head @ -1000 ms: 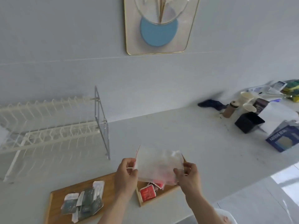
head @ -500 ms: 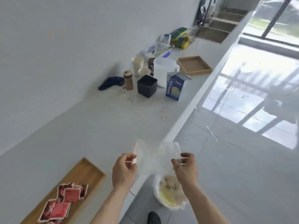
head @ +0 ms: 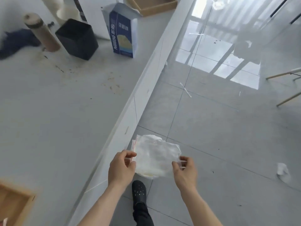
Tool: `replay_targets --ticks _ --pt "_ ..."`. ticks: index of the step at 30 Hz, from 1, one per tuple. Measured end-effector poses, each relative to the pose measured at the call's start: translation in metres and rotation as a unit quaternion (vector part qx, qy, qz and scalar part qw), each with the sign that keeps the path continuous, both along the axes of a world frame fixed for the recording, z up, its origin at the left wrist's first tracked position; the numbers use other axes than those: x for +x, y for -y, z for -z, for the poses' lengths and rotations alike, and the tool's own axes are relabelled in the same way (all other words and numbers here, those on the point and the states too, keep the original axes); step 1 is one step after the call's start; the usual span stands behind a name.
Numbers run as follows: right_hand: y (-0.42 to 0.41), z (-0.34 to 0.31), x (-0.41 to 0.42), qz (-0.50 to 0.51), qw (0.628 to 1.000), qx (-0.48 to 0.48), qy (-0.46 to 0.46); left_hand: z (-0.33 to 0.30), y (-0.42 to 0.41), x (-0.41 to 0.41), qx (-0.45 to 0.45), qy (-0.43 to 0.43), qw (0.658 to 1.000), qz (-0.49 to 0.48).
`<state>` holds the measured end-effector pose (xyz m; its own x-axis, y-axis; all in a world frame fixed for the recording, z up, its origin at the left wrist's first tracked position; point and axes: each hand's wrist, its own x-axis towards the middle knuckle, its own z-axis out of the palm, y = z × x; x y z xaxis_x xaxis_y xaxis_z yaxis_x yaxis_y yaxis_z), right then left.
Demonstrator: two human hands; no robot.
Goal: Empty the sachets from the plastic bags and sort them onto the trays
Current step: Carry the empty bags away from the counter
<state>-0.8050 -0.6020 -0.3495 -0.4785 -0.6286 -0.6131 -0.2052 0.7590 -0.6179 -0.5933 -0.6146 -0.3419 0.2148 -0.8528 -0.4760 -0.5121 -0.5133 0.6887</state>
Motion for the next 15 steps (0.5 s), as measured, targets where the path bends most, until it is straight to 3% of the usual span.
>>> replay_targets --ticks 15 --pt "0.012 0.205 -0.002 -0.022 0.992 0.121 0.013 0.217 0.009 -0.016 0.131 0.045 0.988 0.072"
